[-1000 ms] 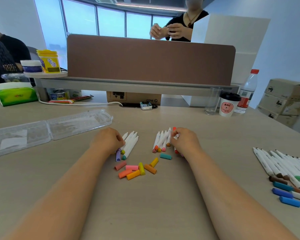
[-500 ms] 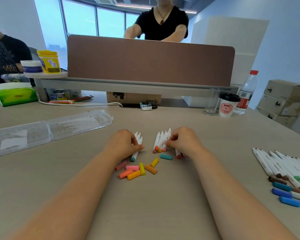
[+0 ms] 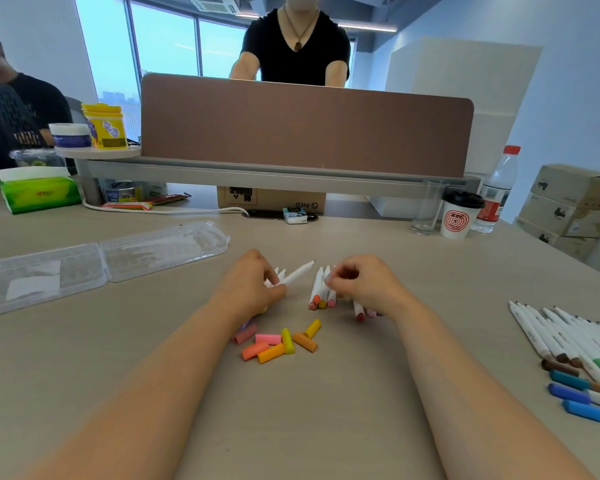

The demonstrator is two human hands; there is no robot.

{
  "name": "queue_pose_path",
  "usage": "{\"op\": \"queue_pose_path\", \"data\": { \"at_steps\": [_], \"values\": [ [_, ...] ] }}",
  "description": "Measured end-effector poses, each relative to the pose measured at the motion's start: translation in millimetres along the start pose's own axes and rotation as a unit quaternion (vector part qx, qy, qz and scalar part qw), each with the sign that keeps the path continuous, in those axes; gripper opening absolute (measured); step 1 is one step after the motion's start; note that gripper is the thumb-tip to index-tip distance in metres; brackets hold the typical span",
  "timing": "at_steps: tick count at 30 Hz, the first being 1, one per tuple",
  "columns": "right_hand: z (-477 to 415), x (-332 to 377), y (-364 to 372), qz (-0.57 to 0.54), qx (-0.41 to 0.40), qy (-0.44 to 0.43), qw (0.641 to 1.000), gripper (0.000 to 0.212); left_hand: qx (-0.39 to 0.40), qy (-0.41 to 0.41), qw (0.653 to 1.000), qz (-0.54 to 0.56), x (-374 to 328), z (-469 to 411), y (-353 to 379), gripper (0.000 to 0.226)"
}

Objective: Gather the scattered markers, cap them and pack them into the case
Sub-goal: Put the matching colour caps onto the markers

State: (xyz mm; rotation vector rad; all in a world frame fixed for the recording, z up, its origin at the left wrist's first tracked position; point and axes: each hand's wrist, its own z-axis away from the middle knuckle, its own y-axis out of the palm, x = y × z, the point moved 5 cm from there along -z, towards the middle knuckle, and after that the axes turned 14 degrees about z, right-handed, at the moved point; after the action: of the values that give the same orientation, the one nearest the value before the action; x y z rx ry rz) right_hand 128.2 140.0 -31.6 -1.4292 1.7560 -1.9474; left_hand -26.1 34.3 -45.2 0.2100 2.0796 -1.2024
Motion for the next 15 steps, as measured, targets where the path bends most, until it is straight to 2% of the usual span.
{"op": "queue_pose_path", "data": {
  "at_steps": [4,8,15],
  "values": [
    [-2.0,-1.7,-6.7,-0.155,-0.062,-0.005,0.986,0.007,-0.025,0.042,0.997,0.057,-5.1,2.6,-9.4,0.007],
    [-1.1,-2.6,-8.8,-0.145,-0.087,-0.026,0.985,0.019,-0.010,0.046,0.997,0.053,-7.1,2.2,-5.2,0.009],
    [-2.3,-3.9,-10.4,-0.137,-0.109,-0.028,0.984,0.020,-0.019,0.047,0.998,0.022,-13.1,3.1,-7.7,0.013]
  ]
}}
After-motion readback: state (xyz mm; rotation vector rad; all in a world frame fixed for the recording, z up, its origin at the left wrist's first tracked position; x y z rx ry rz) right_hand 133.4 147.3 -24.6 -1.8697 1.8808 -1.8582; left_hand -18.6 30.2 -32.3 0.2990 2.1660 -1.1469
